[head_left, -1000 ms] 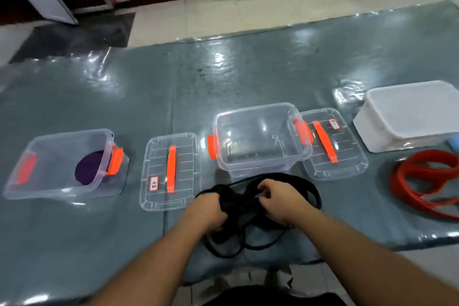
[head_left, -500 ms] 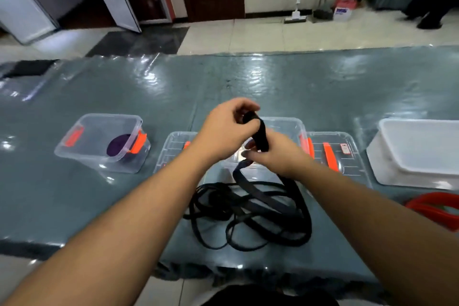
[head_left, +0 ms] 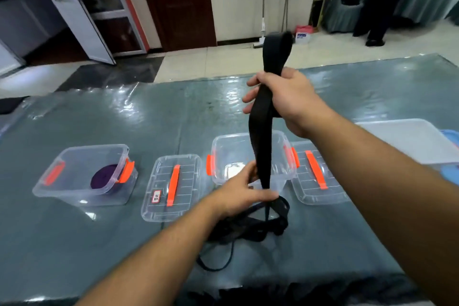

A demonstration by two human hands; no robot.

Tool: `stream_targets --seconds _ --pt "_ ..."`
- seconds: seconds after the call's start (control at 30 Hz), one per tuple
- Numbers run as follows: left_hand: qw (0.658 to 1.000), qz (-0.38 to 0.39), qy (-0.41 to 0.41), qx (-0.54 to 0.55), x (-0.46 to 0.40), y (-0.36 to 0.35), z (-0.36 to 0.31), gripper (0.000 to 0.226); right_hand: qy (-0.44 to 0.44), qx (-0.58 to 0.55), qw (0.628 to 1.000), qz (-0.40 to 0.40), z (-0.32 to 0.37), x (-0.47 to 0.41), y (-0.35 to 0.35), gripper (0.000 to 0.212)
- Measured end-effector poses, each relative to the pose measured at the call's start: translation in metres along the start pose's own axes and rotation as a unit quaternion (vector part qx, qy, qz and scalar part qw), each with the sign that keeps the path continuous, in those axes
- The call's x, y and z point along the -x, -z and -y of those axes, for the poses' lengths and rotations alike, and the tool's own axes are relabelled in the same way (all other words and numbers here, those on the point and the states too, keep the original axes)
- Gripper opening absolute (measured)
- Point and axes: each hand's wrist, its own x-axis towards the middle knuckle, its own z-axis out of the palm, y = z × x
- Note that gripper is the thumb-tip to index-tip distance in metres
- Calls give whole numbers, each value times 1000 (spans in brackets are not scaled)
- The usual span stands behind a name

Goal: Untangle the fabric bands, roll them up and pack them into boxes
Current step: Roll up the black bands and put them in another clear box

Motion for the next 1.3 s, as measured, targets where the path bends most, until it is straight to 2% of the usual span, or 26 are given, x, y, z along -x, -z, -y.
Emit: stream_targets --seconds 0.1,0.23,0.37,0.47,0.53,0.57,0.63,0.7,0.77,0.87,0.93,1.0,1.1,1.23,1.3 --pt "998 -54 5 -18 -10 -15 4 69 12 -13 1000 -3 20 6 -3 25" --pt "991 -96 35 -87 -20 -12 13 21 31 -3 999 -34 24 5 4 25" --pt "992 -117 35 -36 -16 5 6 25 22 37 996 -83 -1 1 22 13" --pt "983 -182 11 20 -9 22 -19 22 -4 162 983 -84 -44 5 40 11" --pt "974 -213 -12 79 -6 29 -41 25 -43 235 970 -42 -74 17 47 14" --pt "967 -228 -21 111 -4 32 -53 26 -69 234 970 -2 -86 25 47 21" --pt "949 -237 -34 203 0 35 -75 26 -115 180 971 107 -103 39 38 35" --pt "934 -220 -41 280 5 34 -97 35 -140 144 961 188 -110 49 18 36" --pt "930 -216 -45 295 7 28 -112 47 -107 149 968 173 -118 48 -2 38" --pt "937 -216 -82 262 10 24 -119 48 -21 184 980 72 -114 41 -18 28" --pt "954 -197 -120 189 15 33 -114 55 -28 186 981 43 -112 35 -17 25" --pt "972 -137 -144 127 19 49 -95 74 -37 177 982 45 -106 30 -11 39" --pt "990 -88 -68 85 24 63 -52 89 -40 156 987 21 -89 28 -8 44" --pt "992 -115 41 -25 29 66 13 60 -34 38 999 10 -65 24 -15 26" --pt "992 -76 83 -61 31 60 36 66 -28 -2 1000 9 -54 22 -17 25"
